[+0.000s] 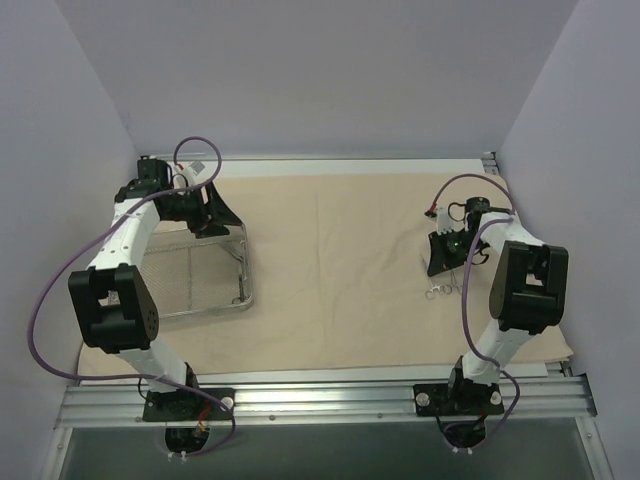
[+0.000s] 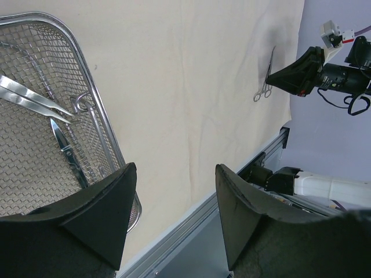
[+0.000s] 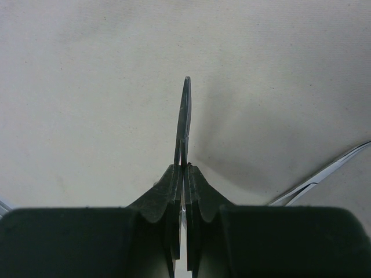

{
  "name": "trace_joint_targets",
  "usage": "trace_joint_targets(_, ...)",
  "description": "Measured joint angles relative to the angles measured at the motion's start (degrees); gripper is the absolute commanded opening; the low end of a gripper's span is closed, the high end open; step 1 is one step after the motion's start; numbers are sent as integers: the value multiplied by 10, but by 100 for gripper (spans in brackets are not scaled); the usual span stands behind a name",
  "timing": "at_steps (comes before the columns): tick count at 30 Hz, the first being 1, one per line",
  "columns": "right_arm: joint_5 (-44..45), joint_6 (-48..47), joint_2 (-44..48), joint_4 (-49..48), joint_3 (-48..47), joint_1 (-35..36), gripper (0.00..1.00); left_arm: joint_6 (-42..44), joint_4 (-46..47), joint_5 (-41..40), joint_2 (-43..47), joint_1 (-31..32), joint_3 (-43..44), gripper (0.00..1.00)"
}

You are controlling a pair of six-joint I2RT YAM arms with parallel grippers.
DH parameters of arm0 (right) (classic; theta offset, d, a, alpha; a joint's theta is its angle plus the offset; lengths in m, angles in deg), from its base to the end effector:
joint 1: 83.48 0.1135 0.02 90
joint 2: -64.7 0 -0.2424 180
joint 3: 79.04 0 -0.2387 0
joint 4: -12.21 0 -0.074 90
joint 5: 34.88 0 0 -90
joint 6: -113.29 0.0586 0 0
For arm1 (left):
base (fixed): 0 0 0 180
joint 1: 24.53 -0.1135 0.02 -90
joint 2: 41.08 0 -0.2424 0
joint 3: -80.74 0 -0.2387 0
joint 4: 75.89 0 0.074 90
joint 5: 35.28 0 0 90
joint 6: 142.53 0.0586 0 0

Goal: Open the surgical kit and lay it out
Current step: Place the medical item in the surgical kit, then adjust the medical item in the surgical kit.

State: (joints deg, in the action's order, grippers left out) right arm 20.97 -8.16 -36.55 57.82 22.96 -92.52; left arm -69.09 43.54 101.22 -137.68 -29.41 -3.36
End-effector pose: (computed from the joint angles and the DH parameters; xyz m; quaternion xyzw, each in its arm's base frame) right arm 0.3318 -0.0195 0.1428 -0.2354 0.9113 0.2101 0.2644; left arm 0.3439 -0.0133 0.2511 -0.0693 0.8927 -0.4036 0.1879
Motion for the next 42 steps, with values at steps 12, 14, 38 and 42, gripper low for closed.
trace_joint_targets(12, 35, 41, 0, -14, -14, -2, 44, -9, 2, 12, -2, -5, 0, 65)
trace_joint_targets(14, 52, 58, 0, -15, -23, 3, 38, -10, 2, 14, -2, -5, 0, 65)
trace_joint_targets(38, 311, 229, -79, 49, -144, 174, 33, -16, 13, 18, 2, -5, -17, 65)
trace_joint_targets(42, 318, 226, -85, 58, -144, 175, 32, -19, 13, 17, 8, -5, -23, 65)
